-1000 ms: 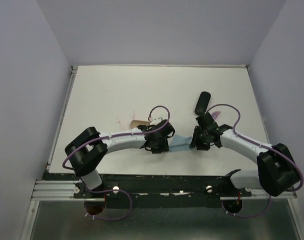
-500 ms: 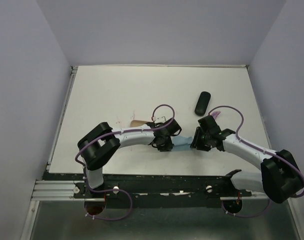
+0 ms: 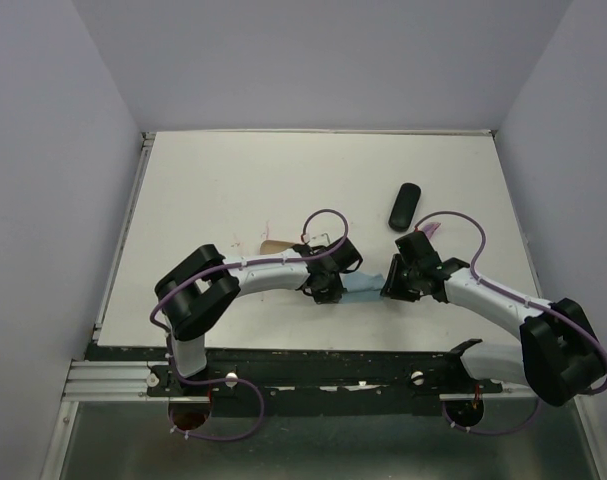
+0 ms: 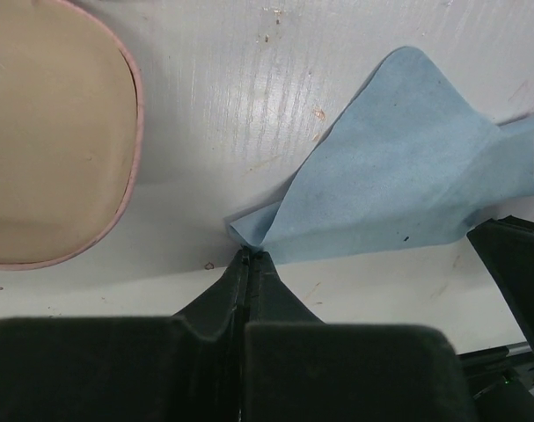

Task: Organize the sunglasses
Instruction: Pick up the corner of the glasses cleaning cloth from the center of the board.

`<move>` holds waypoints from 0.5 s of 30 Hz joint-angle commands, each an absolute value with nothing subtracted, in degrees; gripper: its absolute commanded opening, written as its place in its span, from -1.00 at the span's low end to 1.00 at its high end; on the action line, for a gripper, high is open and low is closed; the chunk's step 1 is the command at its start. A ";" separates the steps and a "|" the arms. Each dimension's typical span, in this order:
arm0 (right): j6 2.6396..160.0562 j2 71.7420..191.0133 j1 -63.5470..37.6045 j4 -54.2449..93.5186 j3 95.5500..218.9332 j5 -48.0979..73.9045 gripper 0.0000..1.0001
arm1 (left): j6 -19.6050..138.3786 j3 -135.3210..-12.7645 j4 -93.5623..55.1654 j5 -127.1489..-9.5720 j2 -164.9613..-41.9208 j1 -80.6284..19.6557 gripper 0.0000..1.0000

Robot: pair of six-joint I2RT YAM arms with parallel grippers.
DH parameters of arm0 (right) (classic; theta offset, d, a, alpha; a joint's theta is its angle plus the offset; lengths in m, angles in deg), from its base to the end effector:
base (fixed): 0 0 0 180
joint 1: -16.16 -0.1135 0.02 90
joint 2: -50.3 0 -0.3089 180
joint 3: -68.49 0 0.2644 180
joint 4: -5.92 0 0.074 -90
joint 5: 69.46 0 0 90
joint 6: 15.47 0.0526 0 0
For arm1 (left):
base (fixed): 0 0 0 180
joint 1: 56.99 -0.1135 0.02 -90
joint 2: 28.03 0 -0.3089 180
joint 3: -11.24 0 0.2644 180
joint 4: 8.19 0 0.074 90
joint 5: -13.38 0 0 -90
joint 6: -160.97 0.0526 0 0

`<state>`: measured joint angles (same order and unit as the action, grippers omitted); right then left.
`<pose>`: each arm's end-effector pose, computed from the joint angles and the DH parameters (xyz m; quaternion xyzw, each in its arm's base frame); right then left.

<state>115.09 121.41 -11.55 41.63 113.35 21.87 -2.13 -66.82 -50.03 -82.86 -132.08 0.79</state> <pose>0.1924 0.0997 0.1771 0.1114 0.9637 0.1266 0.2068 0.2076 -0.3187 0.1803 -0.1410 0.9697 -0.1524 0.1284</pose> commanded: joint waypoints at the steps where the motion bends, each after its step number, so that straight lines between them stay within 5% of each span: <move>1: 114.52 122.28 -11.97 41.98 113.07 21.08 -0.23 | -1.37 -65.59 -50.05 -83.83 -130.52 1.28 -1.00; 15: 115.22 128.08 -14.69 41.45 113.86 21.42 -0.46 | -0.75 -65.60 -48.20 -82.86 -131.13 1.29 -1.00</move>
